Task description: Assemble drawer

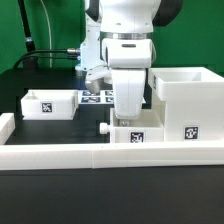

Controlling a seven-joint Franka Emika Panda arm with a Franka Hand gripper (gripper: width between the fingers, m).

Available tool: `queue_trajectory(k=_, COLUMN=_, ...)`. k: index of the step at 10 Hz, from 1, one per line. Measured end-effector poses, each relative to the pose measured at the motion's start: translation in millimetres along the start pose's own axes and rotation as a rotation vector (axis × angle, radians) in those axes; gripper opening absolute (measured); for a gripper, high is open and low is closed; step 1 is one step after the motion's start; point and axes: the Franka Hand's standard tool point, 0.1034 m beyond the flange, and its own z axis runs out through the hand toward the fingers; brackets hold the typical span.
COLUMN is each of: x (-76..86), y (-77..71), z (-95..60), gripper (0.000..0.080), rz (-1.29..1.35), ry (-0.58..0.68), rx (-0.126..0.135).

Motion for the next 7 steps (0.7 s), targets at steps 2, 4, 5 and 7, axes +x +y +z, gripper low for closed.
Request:
queue_trajectory(k=2, x=0.9, y=0.2, z=-0.1, gripper=0.0042, rz=-0.009, ry=-0.001, rx=0.006)
queue_trajectory(k=4, x=0.9, y=0.1, z=0.0, gripper=0.0042, rz=-0.010, ry=0.000, rx=0.007)
queue_trajectory(k=5, x=1.0, y=0.1, z=0.0, gripper=0.0042, rz=-0.010, ry=0.000, rx=0.007)
queue_trajectory(k=7, x=2.5, y=0.6, z=-0.9, gripper=0.0042, rz=0.003, ry=0.000, rx=0.005)
